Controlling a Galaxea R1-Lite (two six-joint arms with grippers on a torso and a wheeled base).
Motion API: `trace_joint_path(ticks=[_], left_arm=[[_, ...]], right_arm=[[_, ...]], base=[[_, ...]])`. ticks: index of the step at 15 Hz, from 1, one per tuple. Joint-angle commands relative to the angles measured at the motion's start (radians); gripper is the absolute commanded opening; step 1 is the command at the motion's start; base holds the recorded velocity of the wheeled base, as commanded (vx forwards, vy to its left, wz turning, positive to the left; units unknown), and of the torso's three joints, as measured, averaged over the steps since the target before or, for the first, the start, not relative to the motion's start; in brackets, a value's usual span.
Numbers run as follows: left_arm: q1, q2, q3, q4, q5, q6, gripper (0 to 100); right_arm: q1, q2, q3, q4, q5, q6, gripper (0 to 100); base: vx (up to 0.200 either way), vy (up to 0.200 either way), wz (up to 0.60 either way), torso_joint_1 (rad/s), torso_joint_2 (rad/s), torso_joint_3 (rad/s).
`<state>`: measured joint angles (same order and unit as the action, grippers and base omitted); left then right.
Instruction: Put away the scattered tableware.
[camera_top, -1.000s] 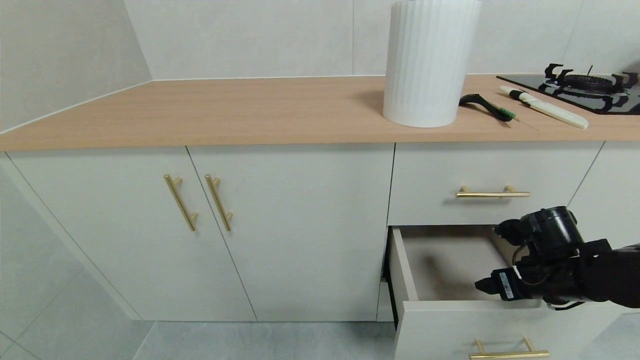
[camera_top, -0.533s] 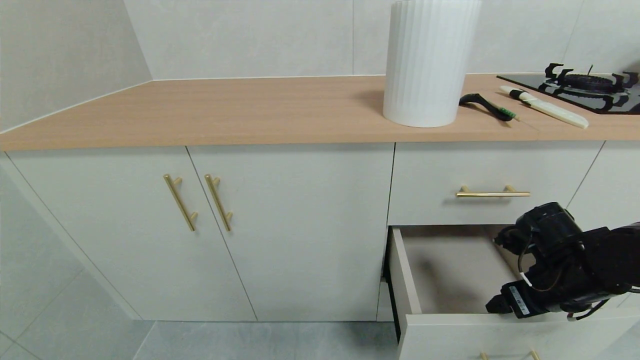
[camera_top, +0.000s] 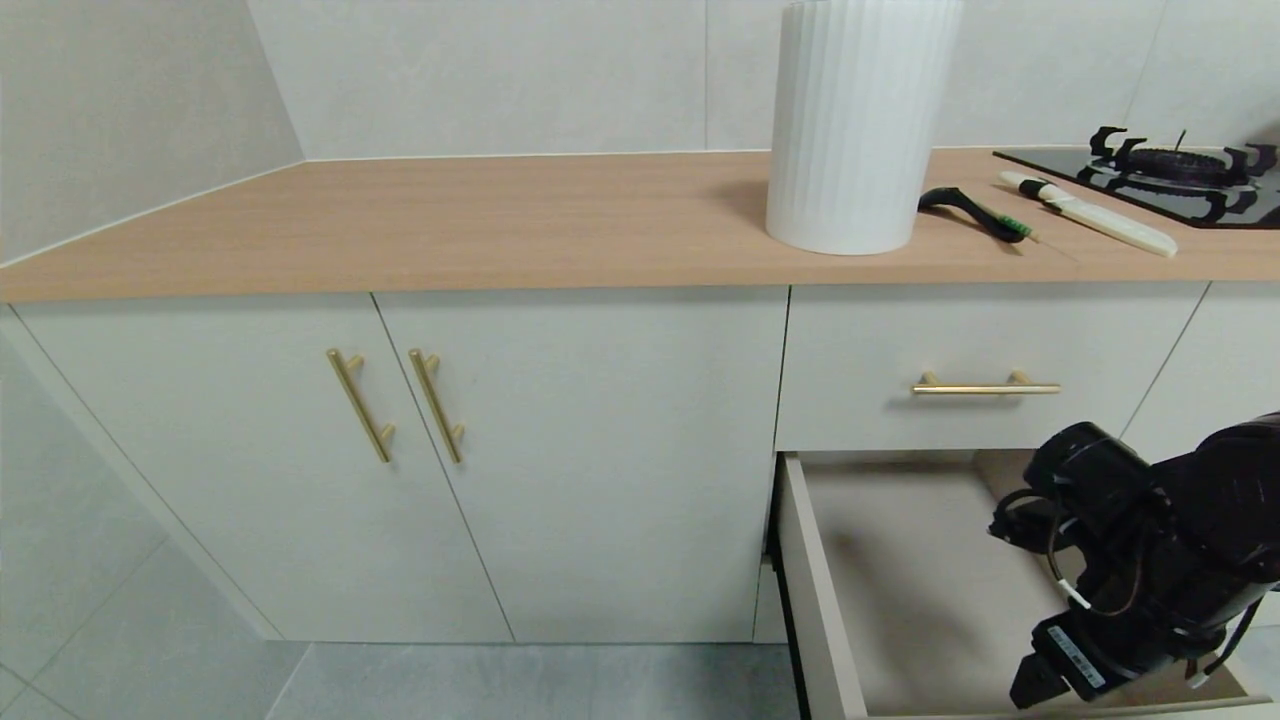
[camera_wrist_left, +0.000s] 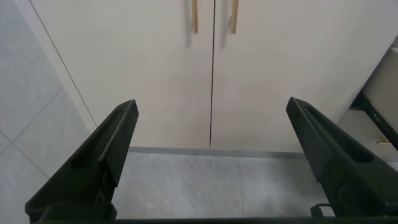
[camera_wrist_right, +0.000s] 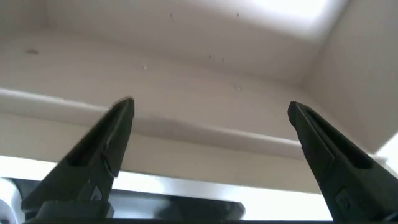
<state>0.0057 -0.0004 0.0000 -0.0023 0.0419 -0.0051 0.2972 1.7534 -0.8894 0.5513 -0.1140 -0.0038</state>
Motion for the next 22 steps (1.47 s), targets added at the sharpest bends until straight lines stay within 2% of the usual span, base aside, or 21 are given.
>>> trace_joint_path(ticks=[1,3,9,14,19,22], left_arm=[[0.0,0.0,0.0,-0.001,0.001,-0.001,100],[0.0,0.0,0.0,-0.001,0.0,0.001,100],[0.0,0.0,0.0,-0.001,0.0,-0.001,100],[0.0,0.0,0.0,-0.001,0.0,-0.001,100],[0.0,0.0,0.0,-0.001,0.001,-0.001,100],[0.0,0.0,0.0,-0.001,0.0,-0.001,100]], right_arm=[[0.006,0.001,-0.003,0.03,-0.001,-0.03,100],[0.019,0.003,-0.002,0.095,-0.003,-0.067,100],[0.054,0.028,-0.006,0.162,-0.009,-0.067,100],[0.051,-0.081,-0.059,0.142,-0.001,0.004,100],[0.039,-0.276,-0.057,0.041,0.03,0.01,100],[0.033,-0.321,-0.06,0.035,0.025,0.008,100]], base=[[0.0,0.0,0.0,0.0,0.0,0.0],[0.0,0.0,0.0,0.0,0.0,0.0],[0.0,0.0,0.0,0.0,0.0,0.0],[0.0,0.0,0.0,0.0,0.0,0.0],[0.0,0.0,0.0,0.0,0.0,0.0],[0.0,0.0,0.0,0.0,0.0,0.0]])
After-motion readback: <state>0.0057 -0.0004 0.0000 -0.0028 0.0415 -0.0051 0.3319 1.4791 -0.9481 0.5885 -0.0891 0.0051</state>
